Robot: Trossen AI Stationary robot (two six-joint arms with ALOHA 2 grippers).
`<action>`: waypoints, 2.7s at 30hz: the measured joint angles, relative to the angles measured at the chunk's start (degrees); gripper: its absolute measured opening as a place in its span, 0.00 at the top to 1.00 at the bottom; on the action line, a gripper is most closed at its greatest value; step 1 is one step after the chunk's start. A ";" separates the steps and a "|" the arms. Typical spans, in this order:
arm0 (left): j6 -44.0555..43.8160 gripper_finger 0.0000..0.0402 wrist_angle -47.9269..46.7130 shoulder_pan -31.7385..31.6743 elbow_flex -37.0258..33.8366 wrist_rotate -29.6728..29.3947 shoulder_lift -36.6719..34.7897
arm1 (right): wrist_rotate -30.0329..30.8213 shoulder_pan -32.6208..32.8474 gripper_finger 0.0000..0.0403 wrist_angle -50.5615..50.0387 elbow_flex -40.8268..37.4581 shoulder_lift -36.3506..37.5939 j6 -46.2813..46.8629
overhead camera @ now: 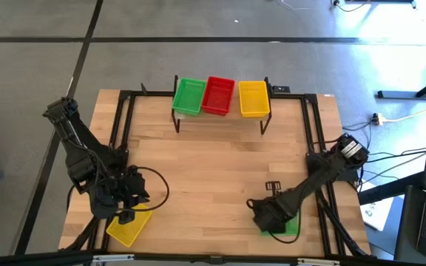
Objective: Stack baskets on shelf by color
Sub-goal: Stack the green bin on top of the green bins on the shelf
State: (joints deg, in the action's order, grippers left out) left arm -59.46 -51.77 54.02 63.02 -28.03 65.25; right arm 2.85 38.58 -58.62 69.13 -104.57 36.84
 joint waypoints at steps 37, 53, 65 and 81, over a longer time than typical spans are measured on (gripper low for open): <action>3.04 0.86 0.02 0.00 0.00 0.00 -0.02 | 3.28 -28.37 0.99 17.25 6.37 -0.02 34.75; 3.04 0.86 0.02 0.00 0.00 0.00 -0.02 | 4.98 -29.11 0.92 21.07 4.66 -0.09 33.60; 2.97 0.86 0.00 0.00 0.00 0.00 -0.02 | 5.09 -29.21 0.97 21.12 4.64 -0.09 33.26; 2.97 0.86 0.00 0.00 0.00 0.02 -0.02 | 9.27 -29.37 0.83 21.09 4.64 -0.33 33.40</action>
State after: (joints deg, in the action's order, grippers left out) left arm -56.49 -51.77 54.02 63.02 -28.01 65.23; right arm 12.13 9.21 -37.53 73.78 -104.90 70.24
